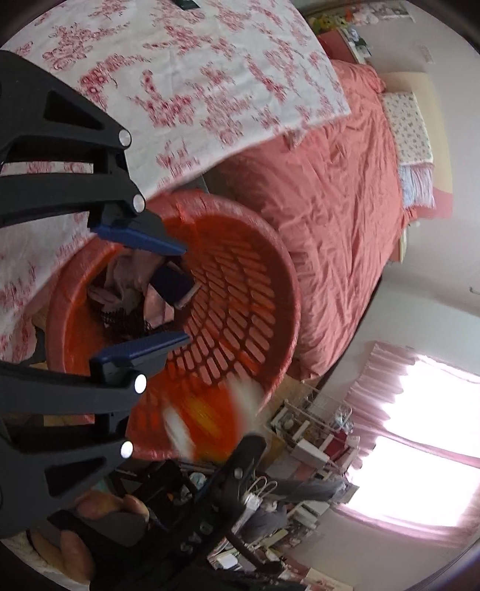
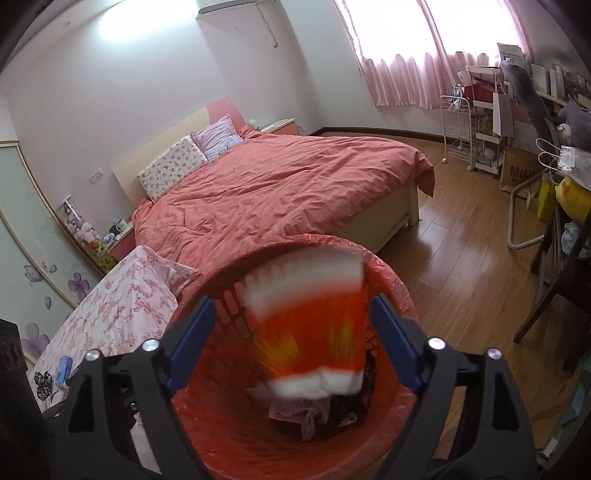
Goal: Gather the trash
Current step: 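Open the left tool to drop the pouch while the right tool drops the cup, then move the left tool to the bed and grasp the orange-white wrapper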
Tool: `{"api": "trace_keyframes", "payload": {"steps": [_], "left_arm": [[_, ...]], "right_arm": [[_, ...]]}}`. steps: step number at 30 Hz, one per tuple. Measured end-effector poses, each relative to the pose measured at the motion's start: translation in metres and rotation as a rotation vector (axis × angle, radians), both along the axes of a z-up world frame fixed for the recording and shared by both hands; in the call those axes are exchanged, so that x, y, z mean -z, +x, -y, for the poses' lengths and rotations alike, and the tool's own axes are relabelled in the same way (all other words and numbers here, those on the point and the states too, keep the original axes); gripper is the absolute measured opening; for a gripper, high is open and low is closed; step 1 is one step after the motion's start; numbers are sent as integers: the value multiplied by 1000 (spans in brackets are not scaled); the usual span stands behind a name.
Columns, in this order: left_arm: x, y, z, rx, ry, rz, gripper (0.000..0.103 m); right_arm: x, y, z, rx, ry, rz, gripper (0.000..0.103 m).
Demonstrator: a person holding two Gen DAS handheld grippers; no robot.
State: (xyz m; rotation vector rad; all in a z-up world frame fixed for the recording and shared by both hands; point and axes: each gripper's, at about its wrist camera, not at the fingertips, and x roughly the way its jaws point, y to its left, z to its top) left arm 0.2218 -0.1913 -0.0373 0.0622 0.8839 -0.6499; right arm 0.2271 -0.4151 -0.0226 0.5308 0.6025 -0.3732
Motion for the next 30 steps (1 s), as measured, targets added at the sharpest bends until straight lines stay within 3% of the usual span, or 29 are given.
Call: {"api": "trace_keyframes", "payload": {"steps": [10, 19, 24, 30], "left_arm": [[-16, 0, -71, -152, 76, 96, 56], [-34, 0, -171, -345, 105, 148, 56], [-42, 0, -229, -473, 141, 198, 61], [-36, 16, -288, -581, 135, 154, 62]], "right_arm": [[-12, -3, -37, -52, -84, -20, 82], [-24, 19, -124, -226, -161, -33, 77], [-24, 29, -168, -308, -180, -42, 73], [-22, 35, -206, -371, -183, -49, 72]]}}
